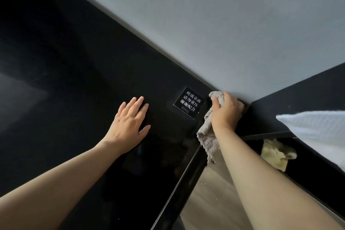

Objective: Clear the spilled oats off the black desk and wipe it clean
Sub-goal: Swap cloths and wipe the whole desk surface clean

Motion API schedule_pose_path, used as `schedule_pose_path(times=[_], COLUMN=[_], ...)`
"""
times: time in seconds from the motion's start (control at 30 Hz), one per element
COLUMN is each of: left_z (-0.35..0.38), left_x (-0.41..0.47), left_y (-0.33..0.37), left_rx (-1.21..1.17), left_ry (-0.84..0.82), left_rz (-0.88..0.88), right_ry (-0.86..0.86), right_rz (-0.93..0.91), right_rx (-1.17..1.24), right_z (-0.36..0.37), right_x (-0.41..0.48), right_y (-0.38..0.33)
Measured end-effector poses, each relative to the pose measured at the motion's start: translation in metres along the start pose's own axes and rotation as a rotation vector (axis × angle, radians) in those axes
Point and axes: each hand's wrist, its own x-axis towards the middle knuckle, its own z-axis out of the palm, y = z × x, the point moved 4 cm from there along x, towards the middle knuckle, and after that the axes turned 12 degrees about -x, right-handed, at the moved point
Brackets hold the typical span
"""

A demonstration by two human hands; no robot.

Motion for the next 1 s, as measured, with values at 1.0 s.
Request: schedule_pose_path(times=[1.0], left_z=[0.024], left_x=[0.013], left_y=[-0.014], left_rx=[0.049], left_ry=[0.128], left_rz=[0.093], right_ry=[0.049], right_rz=[-0.145], right_rx=[0.154], right_z=[0.011], right_x=[-0.107], right_y=[0.008])
